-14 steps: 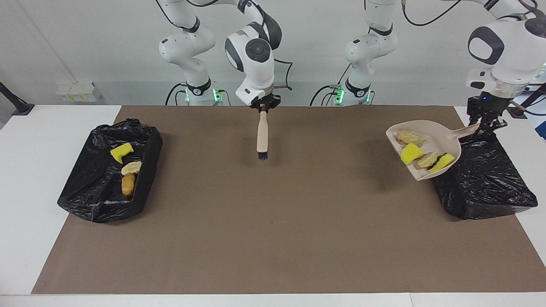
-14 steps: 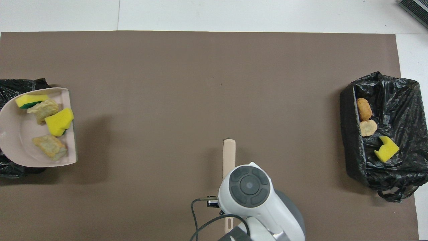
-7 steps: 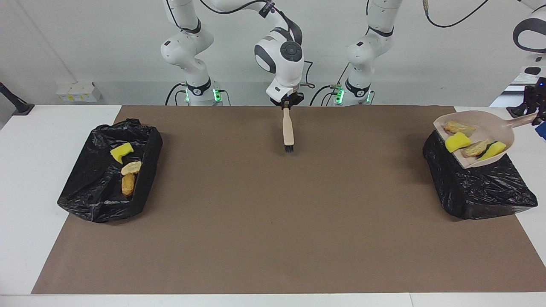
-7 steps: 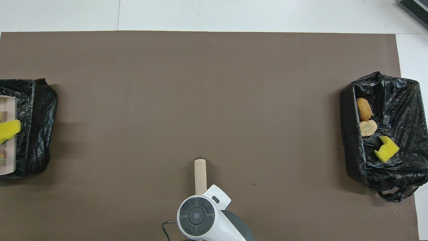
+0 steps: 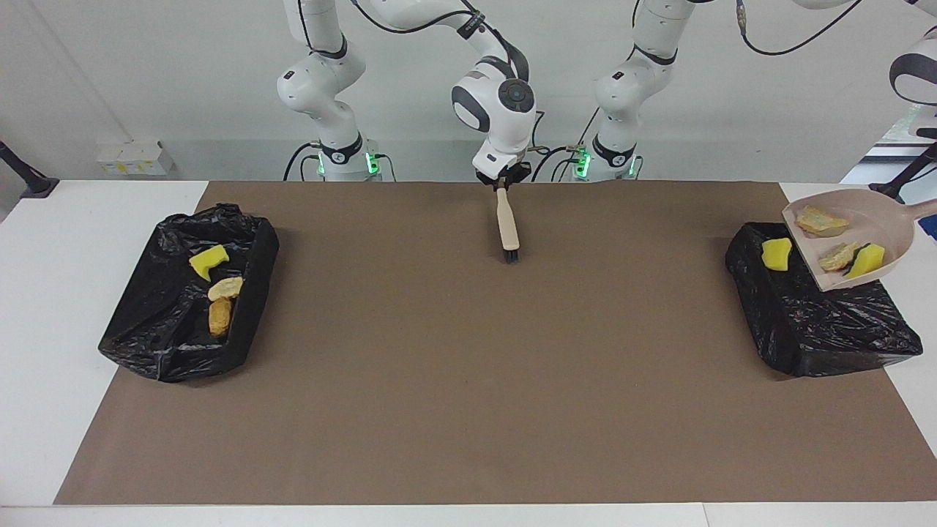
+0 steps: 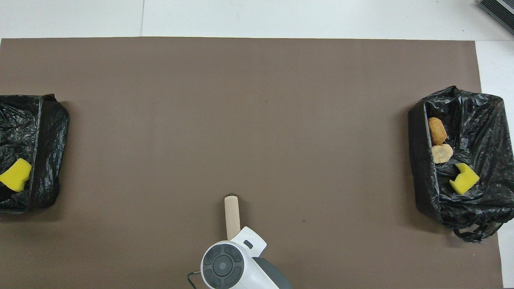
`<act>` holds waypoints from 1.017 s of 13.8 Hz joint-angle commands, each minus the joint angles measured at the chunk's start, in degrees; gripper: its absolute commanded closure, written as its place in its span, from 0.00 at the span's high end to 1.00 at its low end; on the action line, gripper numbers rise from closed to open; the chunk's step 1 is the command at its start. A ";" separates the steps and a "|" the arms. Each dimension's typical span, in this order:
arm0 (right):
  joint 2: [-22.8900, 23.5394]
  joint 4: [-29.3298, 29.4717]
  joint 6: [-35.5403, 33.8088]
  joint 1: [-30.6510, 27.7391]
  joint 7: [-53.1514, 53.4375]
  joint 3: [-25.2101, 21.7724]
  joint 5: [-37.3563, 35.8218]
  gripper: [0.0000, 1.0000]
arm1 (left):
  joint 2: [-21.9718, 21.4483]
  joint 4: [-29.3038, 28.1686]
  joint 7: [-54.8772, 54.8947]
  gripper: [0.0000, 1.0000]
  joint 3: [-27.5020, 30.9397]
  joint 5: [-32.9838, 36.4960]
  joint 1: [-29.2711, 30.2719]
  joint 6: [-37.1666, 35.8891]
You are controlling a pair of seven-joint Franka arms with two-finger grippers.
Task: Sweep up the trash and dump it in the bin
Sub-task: 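Tip the dustpan over the black bin with the left gripper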
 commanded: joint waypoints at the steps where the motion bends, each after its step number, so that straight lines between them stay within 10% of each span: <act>1: -0.37 0.34 -0.81 0.06 0.82 -0.15 2.81 0.00 | 0.13 1.08 -4.41 0.00 -0.35 5.81 -0.30 0.58; 4: -0.46 0.17 -0.89 -0.02 0.73 -0.15 2.99 0.00 | -0.66 0.74 -10.04 0.00 -0.44 11.25 -1.26 0.23; 6: -0.37 0.43 -1.24 -0.20 0.47 -0.15 2.99 0.99 | -0.66 0.91 -11.72 0.00 -0.35 14.60 -2.32 -0.56; 14: -2.03 9.64 -14.67 -9.93 -6.88 -0.76 1.85 1.00 | -3.91 1.00 -14.10 0.00 -0.53 22.17 -3.82 -3.02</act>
